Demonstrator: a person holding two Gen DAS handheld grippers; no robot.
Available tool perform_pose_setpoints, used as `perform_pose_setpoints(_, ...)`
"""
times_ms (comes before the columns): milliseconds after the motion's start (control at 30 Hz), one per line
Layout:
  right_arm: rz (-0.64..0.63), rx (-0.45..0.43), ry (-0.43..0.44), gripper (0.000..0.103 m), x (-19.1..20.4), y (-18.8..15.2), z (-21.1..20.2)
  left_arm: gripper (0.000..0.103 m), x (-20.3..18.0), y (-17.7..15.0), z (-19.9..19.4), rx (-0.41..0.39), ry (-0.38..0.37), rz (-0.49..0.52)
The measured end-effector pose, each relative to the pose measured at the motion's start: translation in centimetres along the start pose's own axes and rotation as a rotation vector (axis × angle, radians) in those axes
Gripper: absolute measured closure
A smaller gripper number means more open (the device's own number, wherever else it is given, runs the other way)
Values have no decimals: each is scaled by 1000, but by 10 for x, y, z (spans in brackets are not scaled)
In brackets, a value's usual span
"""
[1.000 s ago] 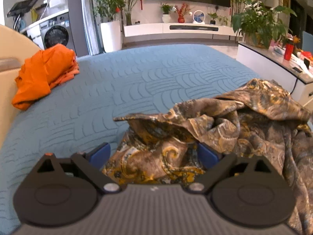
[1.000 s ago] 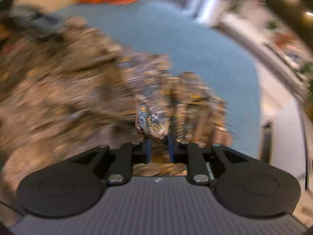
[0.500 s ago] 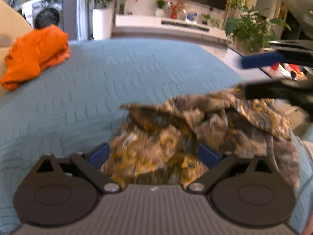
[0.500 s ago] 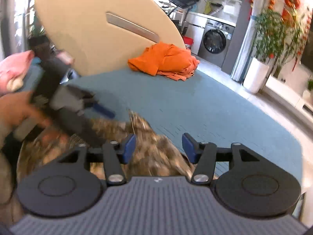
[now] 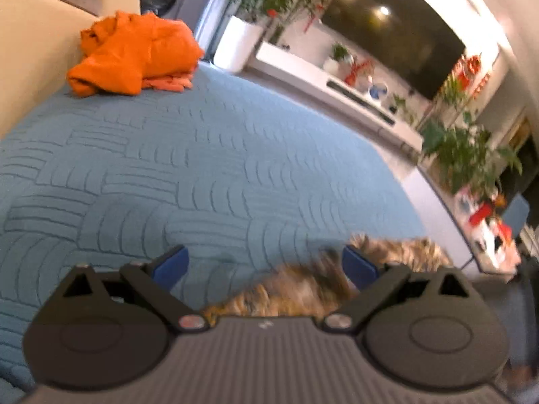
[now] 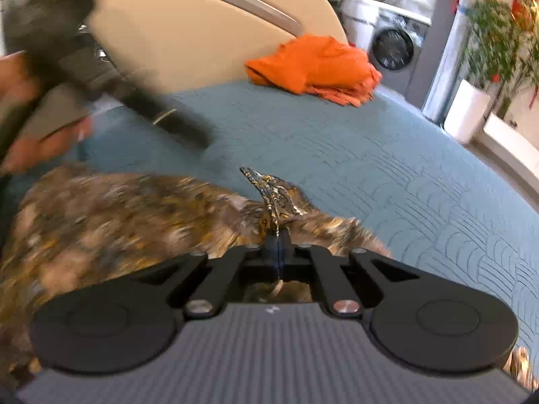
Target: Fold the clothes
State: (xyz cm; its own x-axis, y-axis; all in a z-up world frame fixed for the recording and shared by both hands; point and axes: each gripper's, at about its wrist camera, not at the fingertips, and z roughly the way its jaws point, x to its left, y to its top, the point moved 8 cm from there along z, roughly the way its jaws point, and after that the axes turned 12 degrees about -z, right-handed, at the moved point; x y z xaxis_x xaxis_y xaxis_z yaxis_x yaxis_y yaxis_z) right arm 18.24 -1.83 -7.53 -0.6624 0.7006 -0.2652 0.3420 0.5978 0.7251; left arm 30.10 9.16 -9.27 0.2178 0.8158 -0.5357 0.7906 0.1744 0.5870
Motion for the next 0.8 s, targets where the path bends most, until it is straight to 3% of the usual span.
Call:
perform_pose_setpoints(67, -53, -24, 77, 99, 37, -2, -19, 2, -5, -3, 3, 5, 8, 34)
perform_pose_setpoints(133, -137, -36, 230, 99, 109, -8, -44, 2, -14, -11, 12, 38, 19, 80)
perform_pose_setpoints(233, -188, 10, 392, 97, 175, -24, -56, 2, -26, -26, 25, 84, 67, 172)
perform_pose_setpoints(300, -246, 62, 413, 97, 194, -35, -54, 2, -31, -33, 28, 98, 80, 211)
perform_pose_setpoints(367, -285, 78, 369, 96, 188, -40, -57, 2, -38, -41, 30, 108, 86, 248)
perform_pose_setpoints(433, -274, 75, 321, 81, 170, -39, -64, 2, -41, -44, 28, 102, 85, 256)
perform_pose_setpoints(600, -232, 67, 190, 61, 109, -36, -91, 2, -39, -45, 27, 93, 83, 237)
perform_pose_setpoints(800, -207, 29, 128, 59, 64, -41, -105, 2, -42, -43, 32, 101, 92, 250)
